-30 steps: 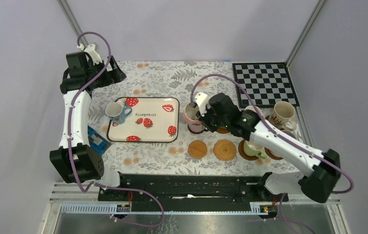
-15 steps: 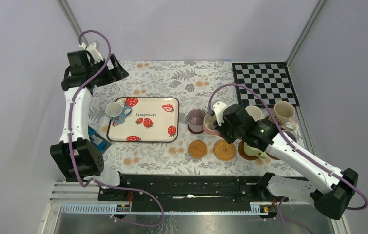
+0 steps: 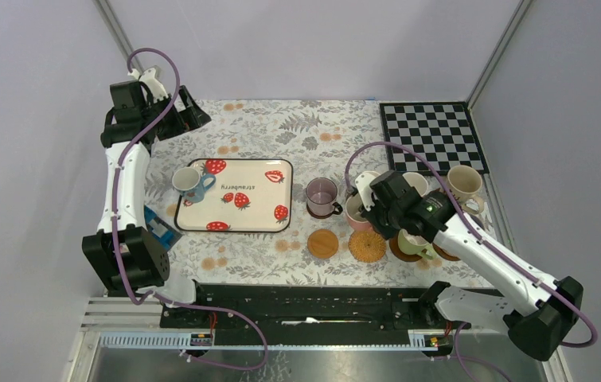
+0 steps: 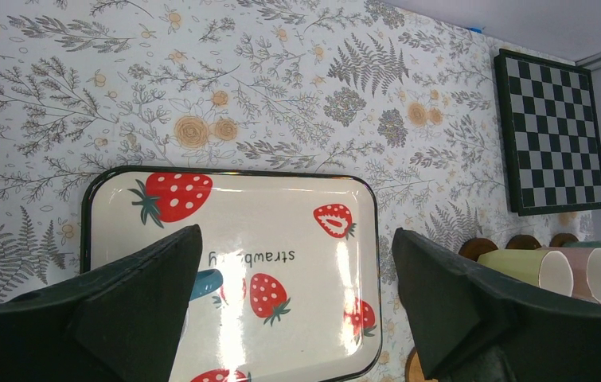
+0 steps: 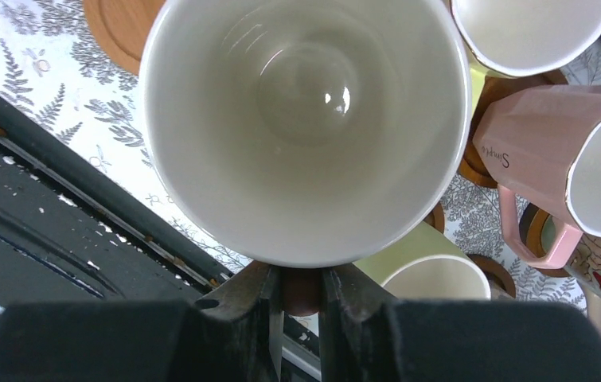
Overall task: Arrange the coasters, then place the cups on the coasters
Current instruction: Place the cup on the coaster.
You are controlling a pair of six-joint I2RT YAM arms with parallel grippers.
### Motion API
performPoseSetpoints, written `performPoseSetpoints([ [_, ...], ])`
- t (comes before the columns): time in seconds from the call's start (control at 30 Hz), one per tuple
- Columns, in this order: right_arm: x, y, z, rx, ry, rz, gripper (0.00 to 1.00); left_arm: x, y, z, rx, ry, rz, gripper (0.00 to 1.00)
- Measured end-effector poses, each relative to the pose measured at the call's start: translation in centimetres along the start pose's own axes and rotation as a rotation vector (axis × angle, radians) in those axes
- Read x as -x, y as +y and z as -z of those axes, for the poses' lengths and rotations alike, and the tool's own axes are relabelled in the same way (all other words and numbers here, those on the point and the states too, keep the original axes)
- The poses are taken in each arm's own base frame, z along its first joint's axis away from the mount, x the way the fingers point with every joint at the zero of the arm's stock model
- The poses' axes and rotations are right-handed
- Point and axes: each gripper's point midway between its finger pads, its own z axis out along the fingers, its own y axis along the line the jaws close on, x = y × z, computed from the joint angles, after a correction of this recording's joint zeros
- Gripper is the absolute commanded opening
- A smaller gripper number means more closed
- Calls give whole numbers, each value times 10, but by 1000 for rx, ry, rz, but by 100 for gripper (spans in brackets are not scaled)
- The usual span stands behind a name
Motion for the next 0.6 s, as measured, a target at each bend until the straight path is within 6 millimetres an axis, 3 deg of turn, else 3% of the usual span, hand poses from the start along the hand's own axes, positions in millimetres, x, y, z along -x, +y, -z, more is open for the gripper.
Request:
performPoseSetpoints([
  [0.2,-14,-21,-18,2,38,-42,0,1,0,-3,-6,-2,-1,99],
  [0.33,-35,-30,-31,34,56,-22,0,1,3,-8,-6,3,1,99],
  [0.47,-45,-23,-29,81,22,34,0,0,4,-13,-6,9,3,99],
  [0.6,-40,-13,-25,134,-30,74,0,0,3,-15,-9,11,1,99],
])
